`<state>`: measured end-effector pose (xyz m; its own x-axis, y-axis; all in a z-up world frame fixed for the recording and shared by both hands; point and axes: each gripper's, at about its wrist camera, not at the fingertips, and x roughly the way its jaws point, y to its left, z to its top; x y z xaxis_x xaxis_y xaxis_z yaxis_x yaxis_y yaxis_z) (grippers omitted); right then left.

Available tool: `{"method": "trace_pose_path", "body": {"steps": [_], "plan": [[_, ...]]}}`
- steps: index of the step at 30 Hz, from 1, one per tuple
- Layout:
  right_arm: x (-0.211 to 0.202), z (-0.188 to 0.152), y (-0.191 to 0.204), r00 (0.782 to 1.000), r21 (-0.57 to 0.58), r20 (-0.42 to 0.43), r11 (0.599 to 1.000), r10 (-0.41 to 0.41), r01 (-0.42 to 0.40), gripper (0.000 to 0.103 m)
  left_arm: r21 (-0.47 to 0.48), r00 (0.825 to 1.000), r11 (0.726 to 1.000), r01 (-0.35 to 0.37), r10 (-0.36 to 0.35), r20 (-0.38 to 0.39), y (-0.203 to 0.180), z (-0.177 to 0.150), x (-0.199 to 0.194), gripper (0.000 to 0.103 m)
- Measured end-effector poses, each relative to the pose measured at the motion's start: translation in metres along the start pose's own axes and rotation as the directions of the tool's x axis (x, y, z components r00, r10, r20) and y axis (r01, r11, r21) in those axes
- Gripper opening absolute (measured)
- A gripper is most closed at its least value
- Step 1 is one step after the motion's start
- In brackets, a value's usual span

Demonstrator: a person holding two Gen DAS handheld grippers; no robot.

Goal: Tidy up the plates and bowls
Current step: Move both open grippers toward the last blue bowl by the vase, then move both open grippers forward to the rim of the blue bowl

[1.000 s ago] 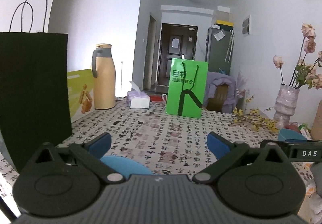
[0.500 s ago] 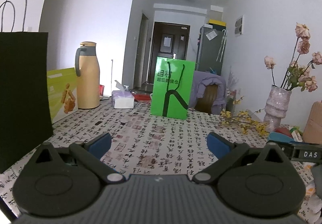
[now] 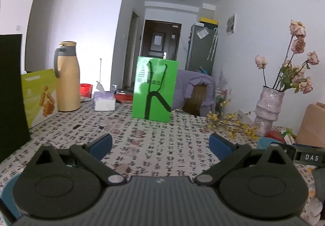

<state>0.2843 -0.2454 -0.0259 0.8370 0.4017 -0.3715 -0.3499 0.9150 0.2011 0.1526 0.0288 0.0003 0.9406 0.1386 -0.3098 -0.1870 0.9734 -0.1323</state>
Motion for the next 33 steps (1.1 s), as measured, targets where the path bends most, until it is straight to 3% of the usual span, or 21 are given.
{"method": "trace_pose_path", "body": {"steps": [21,33], "plan": [[0.018,0.041,-0.078,0.993,0.058,0.060,0.994,-0.101,0.098,0.103,-0.017,0.997,0.999,0.050,-0.051,-0.062,-0.044,0.026,0.059,0.103],[0.047,0.043,-0.129,0.982,0.142,0.049,0.975,-0.180,0.172,0.103,-0.025,0.991,0.998,0.051,-0.054,-0.122,-0.069,0.036,0.098,0.103]]}}
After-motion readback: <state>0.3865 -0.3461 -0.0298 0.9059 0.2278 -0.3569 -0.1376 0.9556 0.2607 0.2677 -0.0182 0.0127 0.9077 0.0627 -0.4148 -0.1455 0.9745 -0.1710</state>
